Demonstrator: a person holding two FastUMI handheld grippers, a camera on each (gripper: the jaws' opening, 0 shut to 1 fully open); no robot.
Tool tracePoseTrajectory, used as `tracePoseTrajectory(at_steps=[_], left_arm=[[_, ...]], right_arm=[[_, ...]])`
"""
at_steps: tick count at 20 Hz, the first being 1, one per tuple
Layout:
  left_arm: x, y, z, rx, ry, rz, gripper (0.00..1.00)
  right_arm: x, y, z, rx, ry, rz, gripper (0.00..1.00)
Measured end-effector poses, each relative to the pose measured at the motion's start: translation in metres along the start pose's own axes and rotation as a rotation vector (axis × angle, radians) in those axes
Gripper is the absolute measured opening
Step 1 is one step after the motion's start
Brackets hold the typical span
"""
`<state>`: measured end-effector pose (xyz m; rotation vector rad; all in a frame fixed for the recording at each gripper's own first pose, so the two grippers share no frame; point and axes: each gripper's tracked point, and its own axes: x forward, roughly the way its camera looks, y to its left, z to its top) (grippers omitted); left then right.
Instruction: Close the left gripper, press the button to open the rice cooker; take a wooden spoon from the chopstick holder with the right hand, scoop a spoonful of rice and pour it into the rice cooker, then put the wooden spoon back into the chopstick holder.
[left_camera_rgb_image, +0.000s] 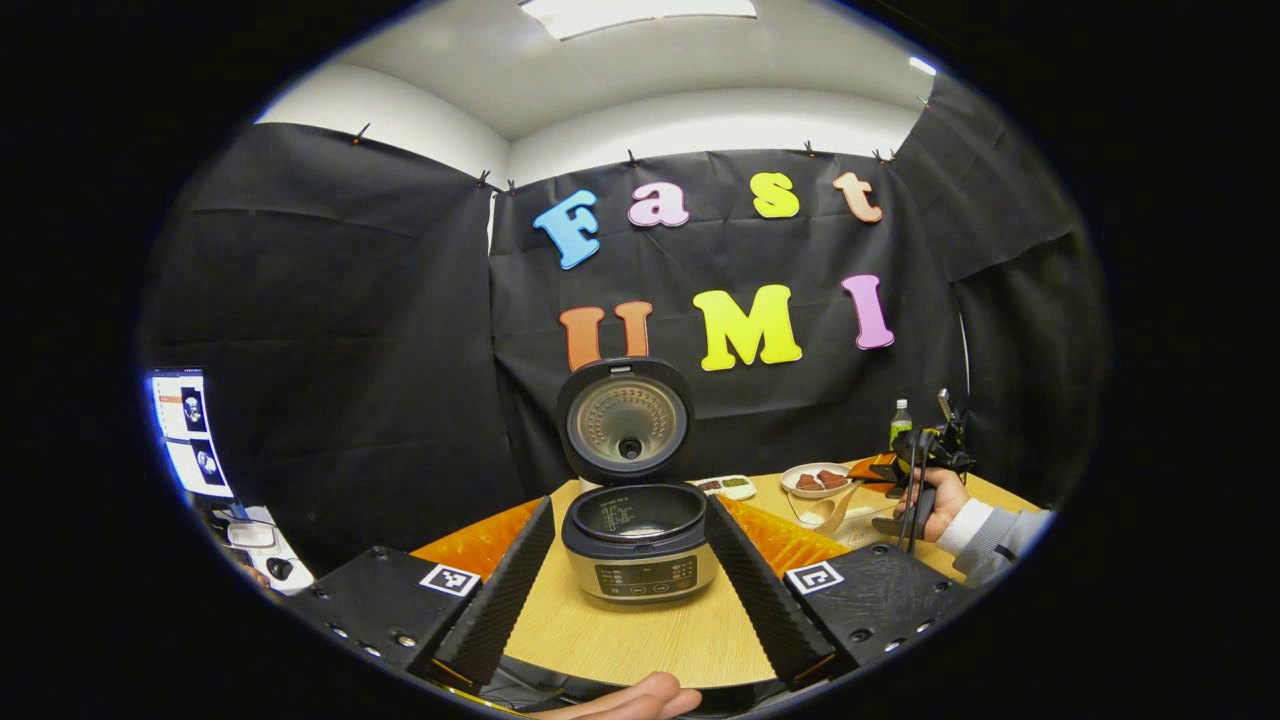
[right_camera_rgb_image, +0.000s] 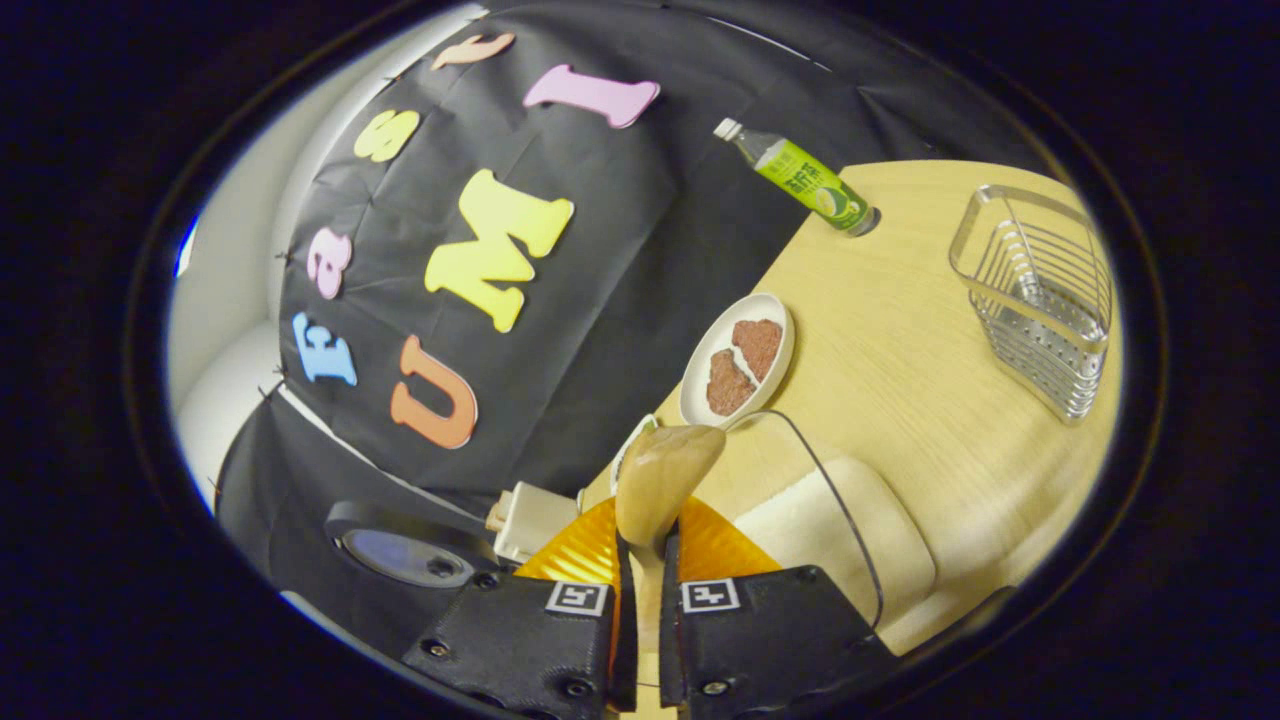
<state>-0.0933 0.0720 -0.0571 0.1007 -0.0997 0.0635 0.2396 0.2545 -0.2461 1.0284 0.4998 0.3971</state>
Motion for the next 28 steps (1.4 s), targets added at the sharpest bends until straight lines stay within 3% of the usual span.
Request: tracePoseTrajectory(at_steps=[7, 13, 18, 28], left_arm=[[-0.001, 0.003, -0.001, -0.003, -0.001, -0.002, 0.96], [-0.004, 0.006, -0.001, -0.019, 0.006, 0.007, 0.96], [-0.008, 0.01, 0.002, -0.017, -0.006, 0.01, 0.96], [-0.017, 0.034, 0.0, -0.024, 0.003, 0.046, 0.96]], right_arm=[[-0.018, 0.002, 0.029, 0.269, -0.086, 0.078, 0.13], [-0.029, 0.037, 0.029, 0.442, -0.074, 0.177, 0.13], [-0.052, 0.078, 0.016, 0.482, -0.058, 0.236, 0.13], [-0.048, 0.138, -0.039, 0.467, -0.005, 0.242, 0.13]])
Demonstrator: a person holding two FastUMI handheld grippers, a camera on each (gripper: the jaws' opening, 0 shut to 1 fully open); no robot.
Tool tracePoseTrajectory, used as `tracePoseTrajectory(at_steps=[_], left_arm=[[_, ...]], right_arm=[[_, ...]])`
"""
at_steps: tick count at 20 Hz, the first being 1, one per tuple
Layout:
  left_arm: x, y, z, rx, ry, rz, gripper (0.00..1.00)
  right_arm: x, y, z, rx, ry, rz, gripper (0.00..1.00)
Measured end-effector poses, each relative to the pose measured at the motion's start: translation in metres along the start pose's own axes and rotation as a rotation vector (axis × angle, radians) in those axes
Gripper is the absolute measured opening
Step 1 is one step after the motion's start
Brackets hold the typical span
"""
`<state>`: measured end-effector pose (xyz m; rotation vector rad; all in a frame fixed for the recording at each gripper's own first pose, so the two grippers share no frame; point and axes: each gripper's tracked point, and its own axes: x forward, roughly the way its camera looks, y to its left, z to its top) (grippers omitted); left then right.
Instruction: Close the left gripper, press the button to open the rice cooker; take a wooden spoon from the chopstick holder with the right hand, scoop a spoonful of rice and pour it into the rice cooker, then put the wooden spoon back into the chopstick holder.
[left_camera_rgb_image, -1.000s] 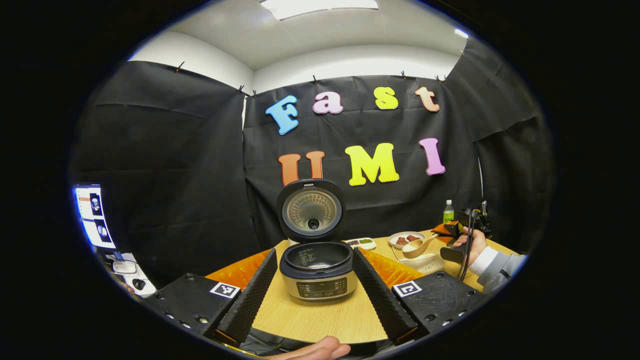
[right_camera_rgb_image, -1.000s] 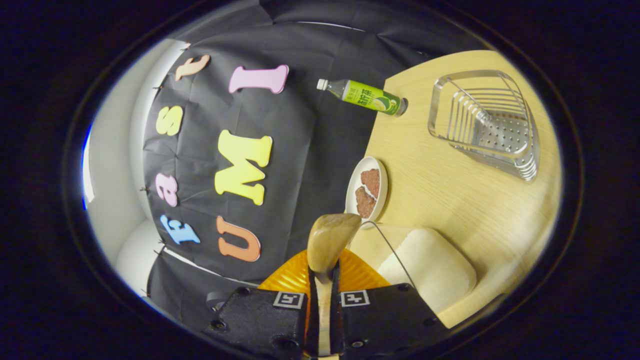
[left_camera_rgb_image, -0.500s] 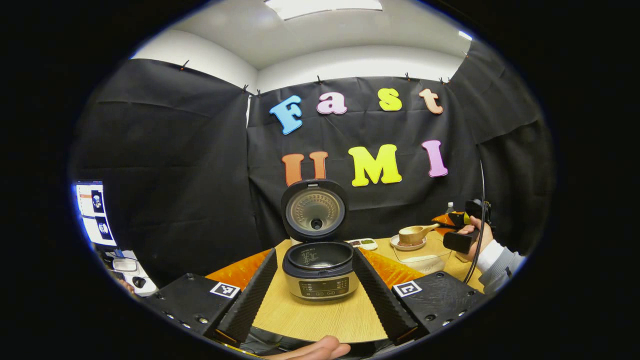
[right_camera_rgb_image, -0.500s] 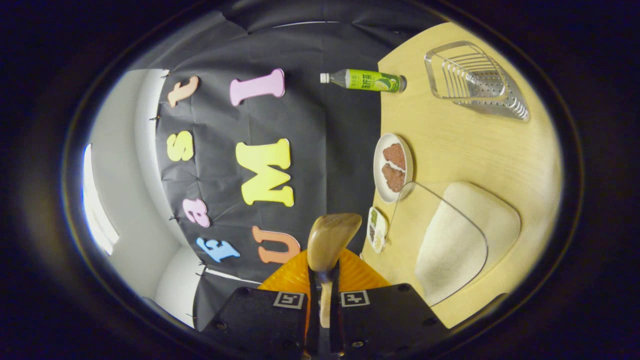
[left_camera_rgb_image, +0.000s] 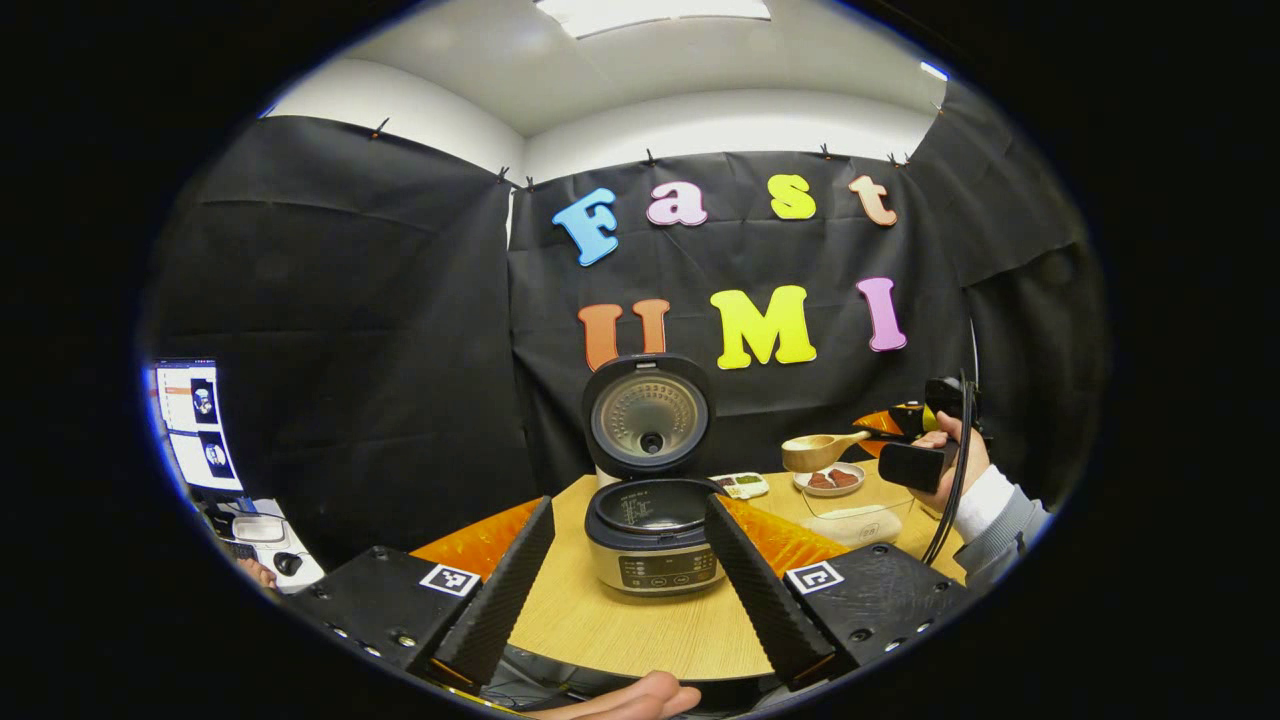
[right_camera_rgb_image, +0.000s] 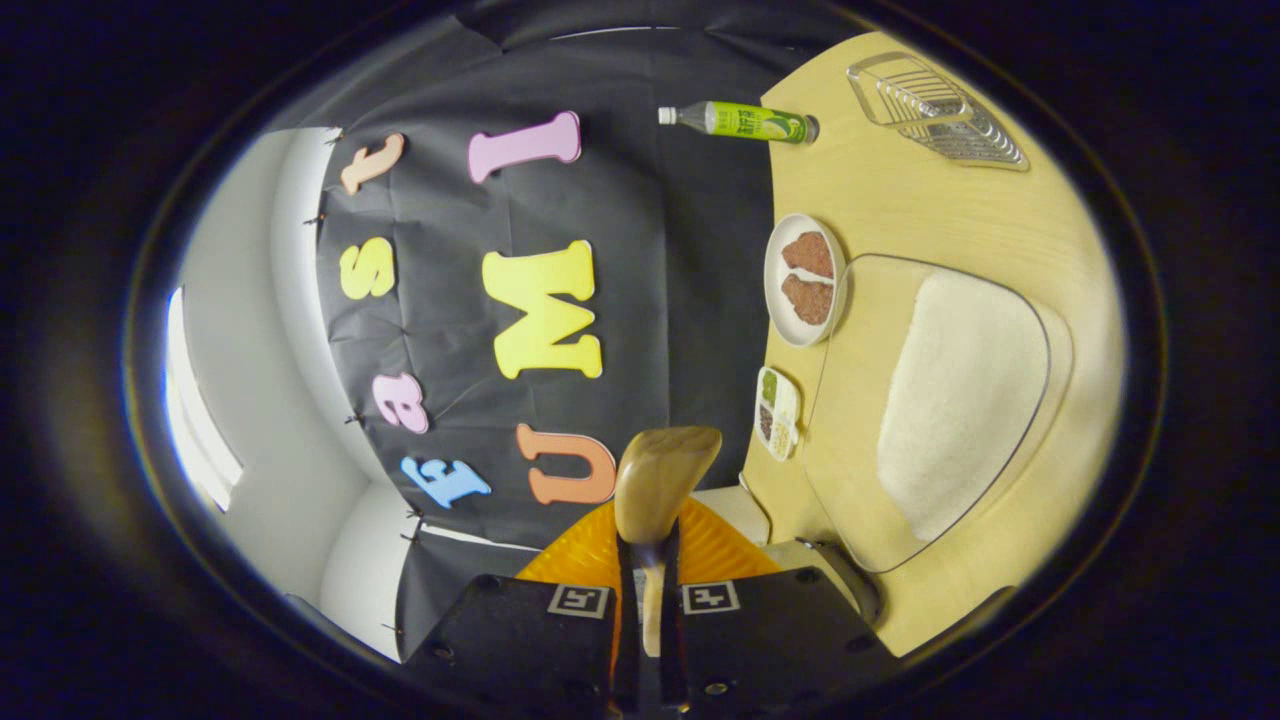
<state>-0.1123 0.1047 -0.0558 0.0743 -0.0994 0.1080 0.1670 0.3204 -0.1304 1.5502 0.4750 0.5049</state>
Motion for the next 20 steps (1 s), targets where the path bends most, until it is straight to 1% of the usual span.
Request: tracePoseTrajectory(at_steps=[2, 3, 4, 7, 8, 10, 12, 14, 15, 16, 18, 20], left_arm=[[-0.003, 0.004, 0.001, 0.002, -0.005, 0.007, 0.96], [-0.005, 0.008, 0.001, 0.003, -0.008, 0.012, 0.96], [-0.007, 0.011, 0.002, 0.004, -0.009, 0.017, 0.96], [-0.008, 0.015, 0.002, 0.0, -0.01, 0.022, 0.96], [-0.008, 0.016, 0.001, 0.001, -0.009, 0.023, 0.96], [-0.007, 0.02, 0.002, 0.006, -0.011, 0.027, 0.96], [-0.008, 0.021, 0.002, 0.009, -0.013, 0.028, 0.96], [-0.009, 0.021, 0.001, 0.011, -0.014, 0.025, 0.96], [-0.008, 0.023, 0.001, 0.012, -0.014, 0.024, 0.96], [-0.007, 0.024, -0.001, 0.012, -0.012, 0.024, 0.96], [-0.004, 0.023, -0.004, 0.008, -0.007, 0.02, 0.96], [-0.001, 0.023, -0.009, 0.004, 0.003, 0.018, 0.96]], right_arm=[[0.005, 0.008, -0.02, -0.029, 0.012, 0.004, 0.13], [0.008, 0.013, -0.032, -0.05, 0.025, 0.01, 0.1], [0.009, 0.018, -0.044, -0.073, 0.04, 0.017, 0.13], [0.019, 0.031, -0.074, -0.117, 0.064, 0.036, 0.11], [0.022, 0.035, -0.084, -0.132, 0.068, 0.039, 0.13], [0.032, 0.041, -0.099, -0.175, 0.067, 0.038, 0.13], [0.041, 0.043, -0.111, -0.213, 0.061, 0.019, 0.13], [0.05, 0.049, -0.123, -0.238, 0.053, 0.019, 0.13], [0.054, 0.051, -0.13, -0.257, 0.053, 0.021, 0.1], [0.058, 0.051, -0.134, -0.281, 0.052, 0.016, 0.13], [0.06, 0.053, -0.14, -0.349, 0.046, 0.007, 0.13], [0.062, 0.058, -0.146, -0.43, 0.038, 0.016, 0.13]])
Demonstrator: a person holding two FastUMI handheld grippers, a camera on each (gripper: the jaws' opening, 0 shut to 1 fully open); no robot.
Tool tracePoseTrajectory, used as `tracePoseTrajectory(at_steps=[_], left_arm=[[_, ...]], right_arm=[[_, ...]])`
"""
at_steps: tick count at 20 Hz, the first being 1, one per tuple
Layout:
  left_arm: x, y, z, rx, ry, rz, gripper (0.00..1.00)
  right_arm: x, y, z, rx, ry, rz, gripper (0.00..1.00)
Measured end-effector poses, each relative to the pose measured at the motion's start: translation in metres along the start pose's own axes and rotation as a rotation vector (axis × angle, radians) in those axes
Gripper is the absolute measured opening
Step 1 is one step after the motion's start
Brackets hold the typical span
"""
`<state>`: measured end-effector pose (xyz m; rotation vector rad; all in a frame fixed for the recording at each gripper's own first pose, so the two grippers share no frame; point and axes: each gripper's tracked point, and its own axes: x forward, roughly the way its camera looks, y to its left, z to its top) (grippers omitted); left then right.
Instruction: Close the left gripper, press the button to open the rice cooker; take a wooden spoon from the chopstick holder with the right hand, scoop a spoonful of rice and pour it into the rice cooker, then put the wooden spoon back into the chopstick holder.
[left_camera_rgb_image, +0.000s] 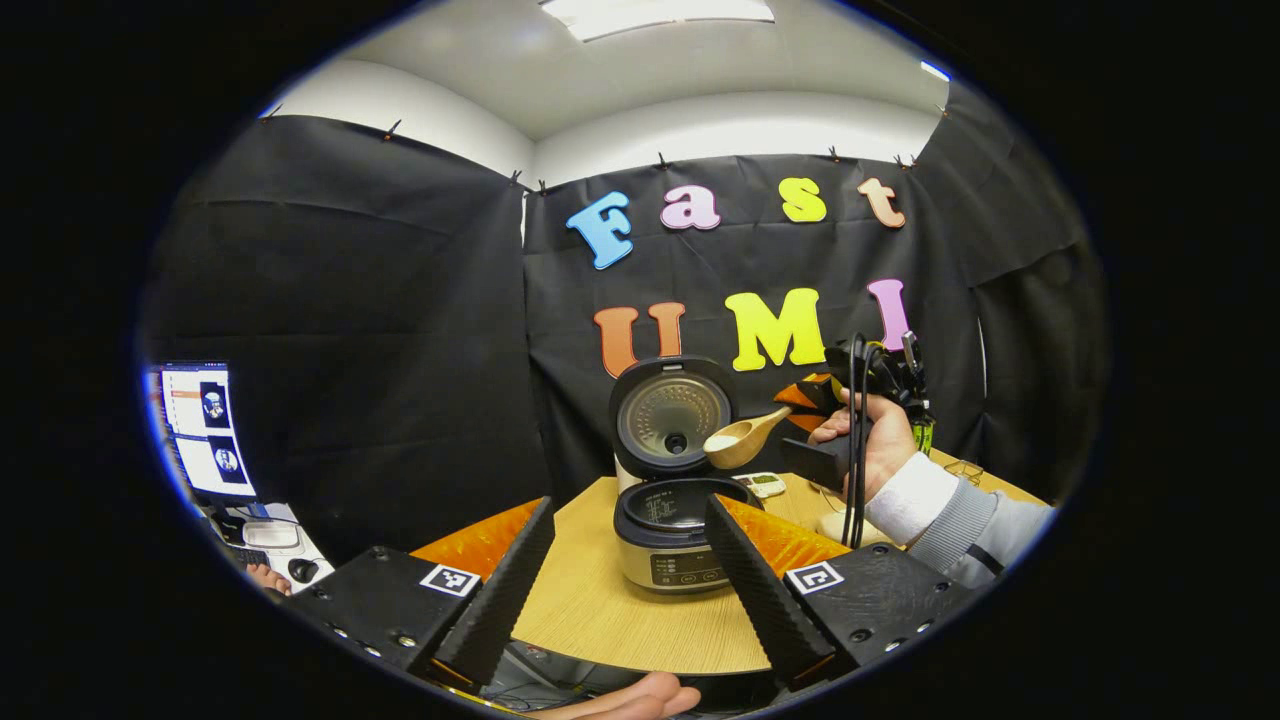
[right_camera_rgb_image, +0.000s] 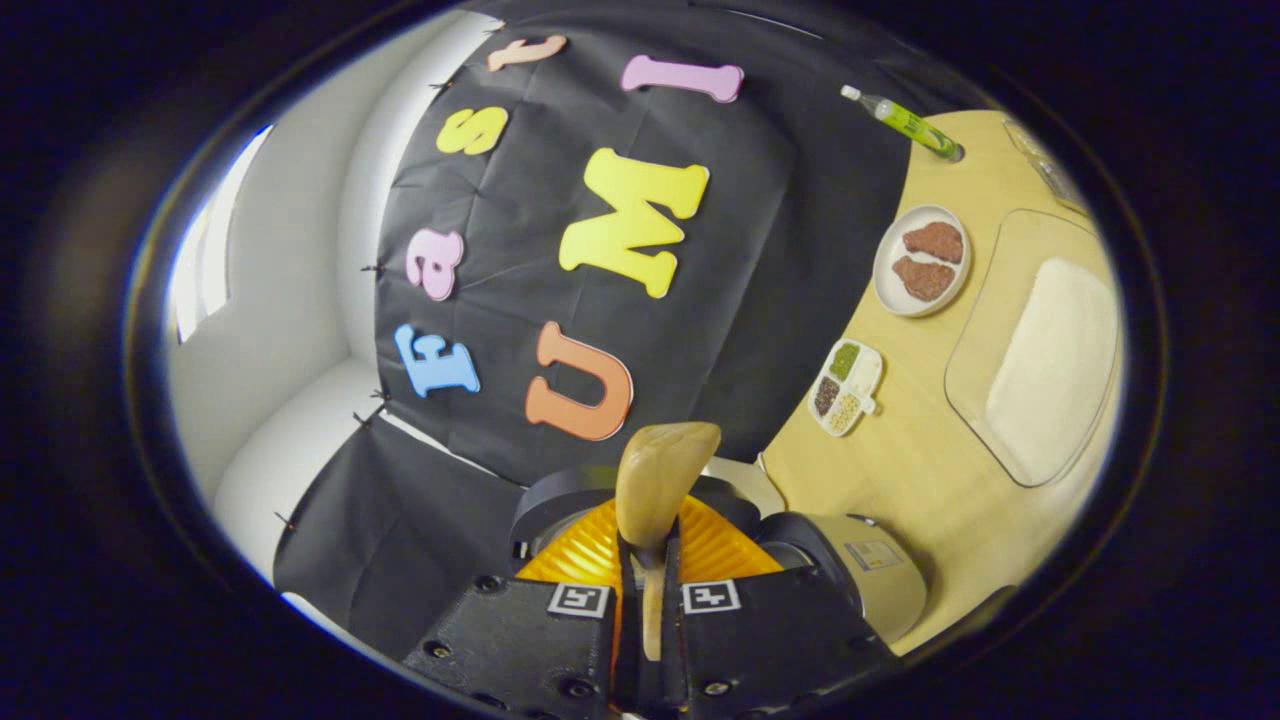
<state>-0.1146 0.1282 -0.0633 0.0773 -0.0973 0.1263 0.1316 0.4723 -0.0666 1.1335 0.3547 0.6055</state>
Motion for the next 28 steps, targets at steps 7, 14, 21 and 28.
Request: tracePoseTrajectory(at_steps=[7, 14, 21, 28], left_arm=[[0.002, 0.0, -0.006, -0.005, 0.008, 0.001, 0.95], [0.002, -0.006, -0.012, 0.023, 0.011, -0.014, 0.96], [0.004, -0.006, -0.018, 0.059, 0.014, 0.002, 0.96], [0.003, -0.005, -0.021, 0.033, 0.025, -0.002, 0.96]], right_arm=[[0.001, 0.023, 0.002, -0.27, -0.026, 0.012, 0.13], [0.007, 0.022, -0.01, -0.441, -0.01, -0.001, 0.13], [0.014, 0.018, -0.015, -0.604, -0.003, 0.001, 0.13], [0.015, 0.021, -0.027, -0.671, 0.052, 0.037, 0.13]])
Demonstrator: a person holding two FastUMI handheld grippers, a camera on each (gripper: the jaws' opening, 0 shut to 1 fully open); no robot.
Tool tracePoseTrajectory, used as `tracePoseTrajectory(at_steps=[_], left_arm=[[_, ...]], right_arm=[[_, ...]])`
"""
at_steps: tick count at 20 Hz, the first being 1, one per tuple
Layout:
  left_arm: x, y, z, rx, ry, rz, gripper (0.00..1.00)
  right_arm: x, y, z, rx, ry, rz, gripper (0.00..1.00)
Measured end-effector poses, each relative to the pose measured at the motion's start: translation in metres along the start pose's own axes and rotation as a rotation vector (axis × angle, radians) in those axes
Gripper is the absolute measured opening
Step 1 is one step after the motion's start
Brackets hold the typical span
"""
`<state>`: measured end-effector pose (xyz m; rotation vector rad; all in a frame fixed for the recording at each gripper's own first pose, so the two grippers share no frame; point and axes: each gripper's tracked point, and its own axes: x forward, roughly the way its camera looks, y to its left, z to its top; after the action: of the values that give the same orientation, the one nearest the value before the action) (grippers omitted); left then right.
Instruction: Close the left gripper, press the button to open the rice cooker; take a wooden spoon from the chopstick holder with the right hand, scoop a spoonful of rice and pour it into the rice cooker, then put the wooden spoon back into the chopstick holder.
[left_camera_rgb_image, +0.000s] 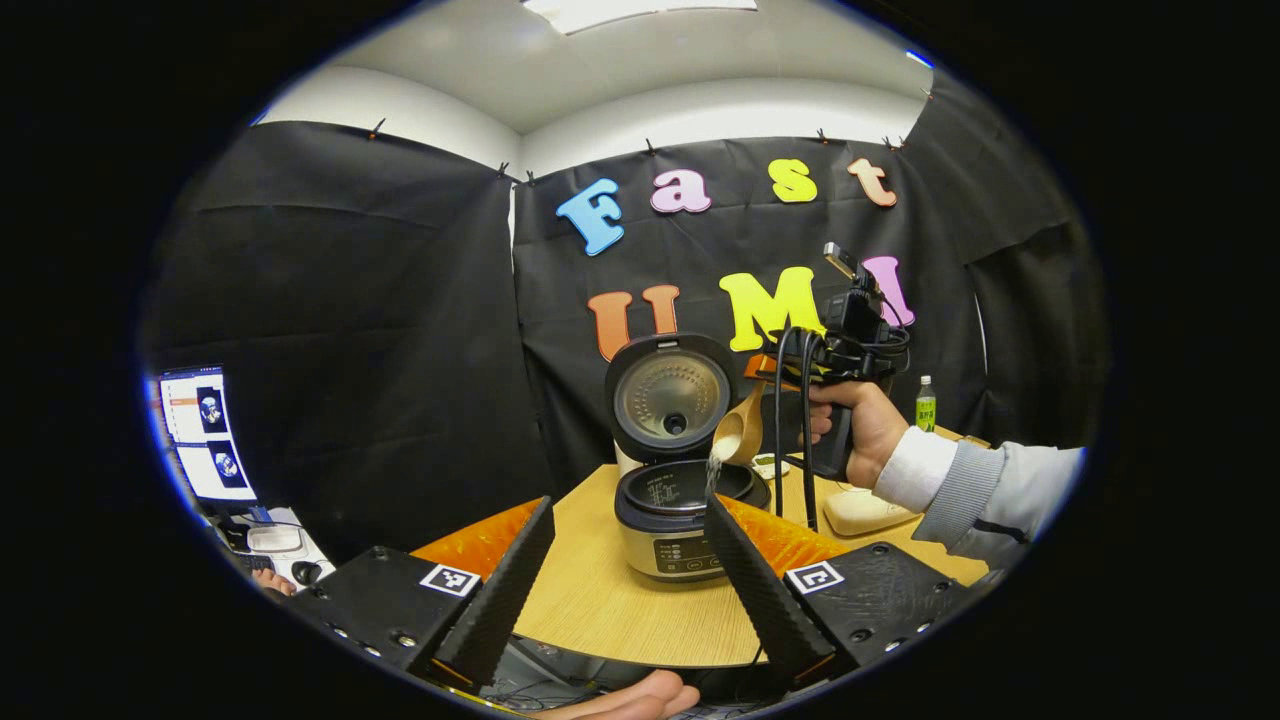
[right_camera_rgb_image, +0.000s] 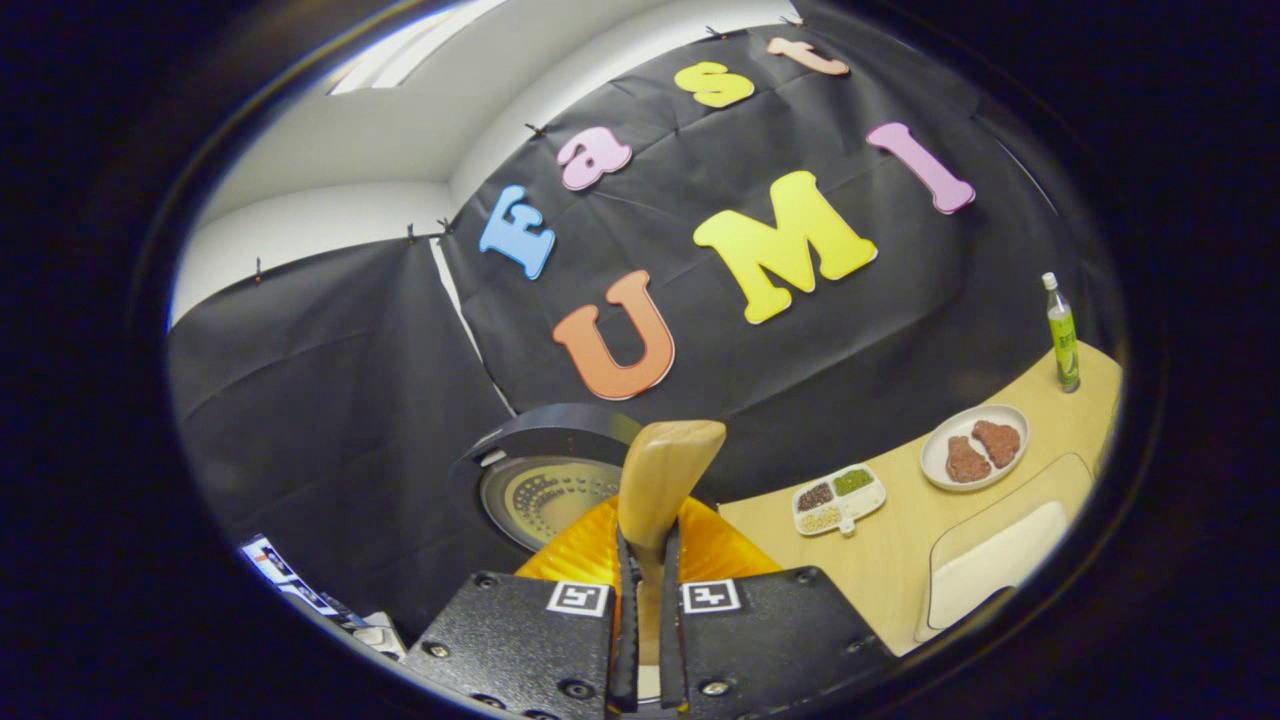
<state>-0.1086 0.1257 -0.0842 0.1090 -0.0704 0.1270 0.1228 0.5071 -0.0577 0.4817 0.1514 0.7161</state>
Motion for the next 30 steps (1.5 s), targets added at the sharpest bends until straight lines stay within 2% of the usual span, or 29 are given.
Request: tracePoseTrajectory(at_steps=[11, 19, 23, 30], left_arm=[[0.001, -0.002, -0.002, -0.013, 0.007, -0.012, 0.96], [0.0, -0.002, -0.003, -0.028, 0.012, -0.014, 0.96], [0.0, -0.003, -0.003, -0.037, 0.011, -0.023, 0.96], [-0.001, -0.006, -0.001, -0.041, 0.011, -0.032, 0.96]], right_arm=[[-0.002, 0.025, -0.007, -0.258, 0.033, 0.074, 0.14], [0.001, 0.034, -0.011, -0.473, 0.033, 0.058, 0.13], [-0.005, 0.045, -0.018, -0.608, 0.023, 0.075, 0.14], [-0.01, 0.056, -0.022, -0.738, 0.009, 0.059, 0.14]])
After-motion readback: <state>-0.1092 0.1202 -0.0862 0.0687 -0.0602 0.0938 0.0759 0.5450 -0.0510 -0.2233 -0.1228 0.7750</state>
